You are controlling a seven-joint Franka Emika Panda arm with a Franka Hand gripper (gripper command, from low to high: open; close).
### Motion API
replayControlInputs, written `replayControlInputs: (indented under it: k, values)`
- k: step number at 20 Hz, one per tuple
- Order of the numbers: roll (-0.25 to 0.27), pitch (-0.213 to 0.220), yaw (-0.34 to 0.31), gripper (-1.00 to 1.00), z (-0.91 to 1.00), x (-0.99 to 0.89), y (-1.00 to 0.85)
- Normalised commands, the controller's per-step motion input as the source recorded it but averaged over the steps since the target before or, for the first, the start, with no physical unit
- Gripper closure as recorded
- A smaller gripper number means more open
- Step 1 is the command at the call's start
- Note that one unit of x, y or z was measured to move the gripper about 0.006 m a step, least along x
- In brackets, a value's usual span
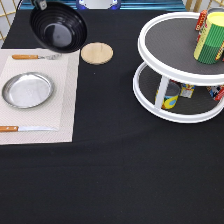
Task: Pick up the bowl from the lazy Susan and put bowl on the plate
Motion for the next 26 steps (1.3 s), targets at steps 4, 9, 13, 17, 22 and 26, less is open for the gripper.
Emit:
replayControlInputs:
  k: [4, 9, 13, 17, 22, 26]
  values:
    - [-0.005, 0.000, -0.280, 1.00, -0.40, -0.27, -0.28]
    - [-0.001, -0.002, -0.276, 1.00, -0.36, -0.23, -0.31]
    - [0.000, -0.021, -0.281, 1.00, -0.34, -0.18, -0.30]
    - [0.000, -0.039, -0.261, 1.00, -0.36, -0.11, -0.36]
    - [0.000, -0.054, -0.240, 1.00, -0.35, 0.00, -0.40]
    - [-0.002, -0.064, -0.215, 1.00, -0.41, 0.01, -0.44]
